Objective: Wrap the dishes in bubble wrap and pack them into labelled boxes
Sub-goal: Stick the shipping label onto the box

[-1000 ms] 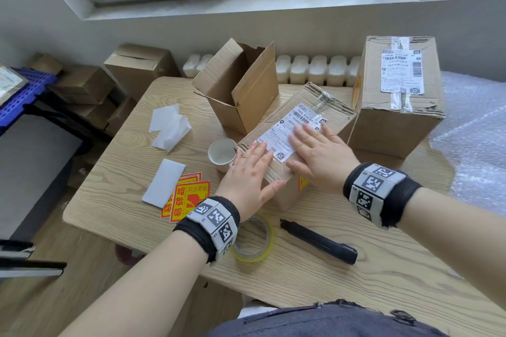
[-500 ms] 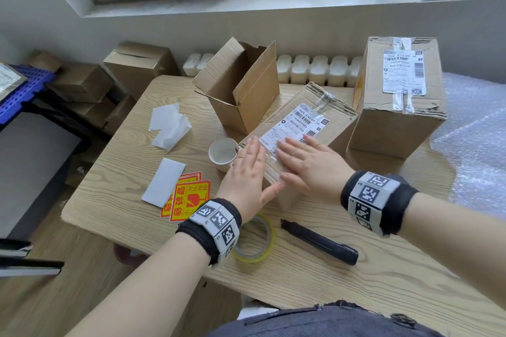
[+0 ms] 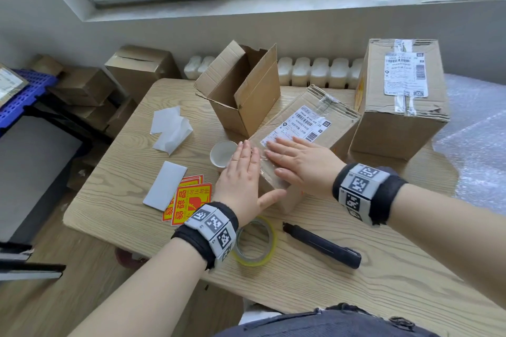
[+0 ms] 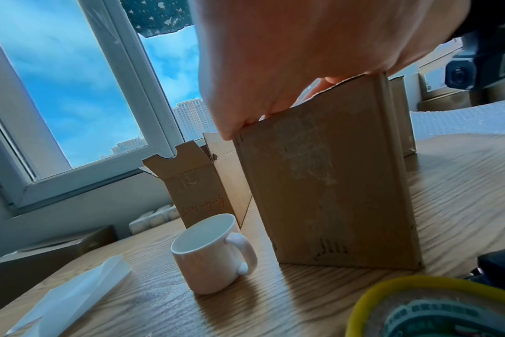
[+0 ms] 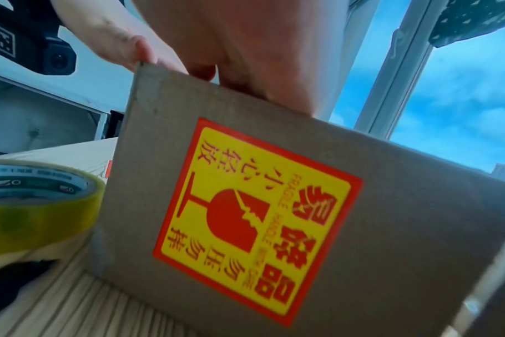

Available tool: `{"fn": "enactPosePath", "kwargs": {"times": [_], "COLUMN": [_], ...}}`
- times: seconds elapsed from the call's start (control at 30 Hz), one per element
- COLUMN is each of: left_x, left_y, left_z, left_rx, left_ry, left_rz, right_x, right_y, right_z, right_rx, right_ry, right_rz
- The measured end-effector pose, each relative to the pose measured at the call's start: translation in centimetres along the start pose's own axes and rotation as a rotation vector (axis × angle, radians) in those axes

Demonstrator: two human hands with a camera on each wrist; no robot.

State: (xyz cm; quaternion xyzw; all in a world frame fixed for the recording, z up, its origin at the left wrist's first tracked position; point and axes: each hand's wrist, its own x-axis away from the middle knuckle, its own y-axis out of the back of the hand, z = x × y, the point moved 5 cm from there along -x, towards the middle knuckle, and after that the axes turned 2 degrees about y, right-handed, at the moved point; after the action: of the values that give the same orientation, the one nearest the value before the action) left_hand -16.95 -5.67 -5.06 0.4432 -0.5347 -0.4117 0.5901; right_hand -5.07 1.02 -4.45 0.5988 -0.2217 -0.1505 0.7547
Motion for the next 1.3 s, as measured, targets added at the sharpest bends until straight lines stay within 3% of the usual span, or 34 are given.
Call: {"fn": "enactPosePath", "kwargs": {"times": [0.2, 0.27, 0.47, 0.6, 0.7, 0.83, 1.07, 1.3], "left_x": [-0.2, -0.1, -1.8, -5.1, -7.5, -10.3, -14.4, -15.2], "left_y": [0.2, 0.4, 1.5, 2.6, 3.5, 4.7, 6.5, 6.3], "left_z": [0.6, 0.7, -0.5, -1.5, -2.3, -3.6, -5.3, -4.4], "left_rx": [0.147, 0.162, 0.189, 0.140, 0.146, 0.157, 0.172, 0.199], "left_ry": [0.079, 0.093, 0.156, 0.183, 0.201, 0.224, 0.255, 0.244], "left_rz": [-0.003, -0.033, -0.009, 0.019, 0.049, 0.067, 0.093, 0.078], "right_x": [3.3, 3.7, 2.2, 2.3, 3.6, 5.6, 5.9, 5.5], "right_y": [-1.1, -1.2, 0.1, 1.7, 2.2, 1.2, 0.6, 0.3], "right_z": [-2.4, -2.5, -4.8, -6.6, -8.6, -11.6, -12.6, -12.9], "right_rx": [-0.066, -0.179, -0.320, -0.244, -0.126, -0.052, -0.021, 0.021], "right_ry": [-0.454, -0.524, -0.497, -0.538, -0.646, -0.795, -0.736, -0.743], "right_rz": [-0.065, -0.076, -0.108, -0.203, -0.259, -0.186, -0.301, -0.374]}}
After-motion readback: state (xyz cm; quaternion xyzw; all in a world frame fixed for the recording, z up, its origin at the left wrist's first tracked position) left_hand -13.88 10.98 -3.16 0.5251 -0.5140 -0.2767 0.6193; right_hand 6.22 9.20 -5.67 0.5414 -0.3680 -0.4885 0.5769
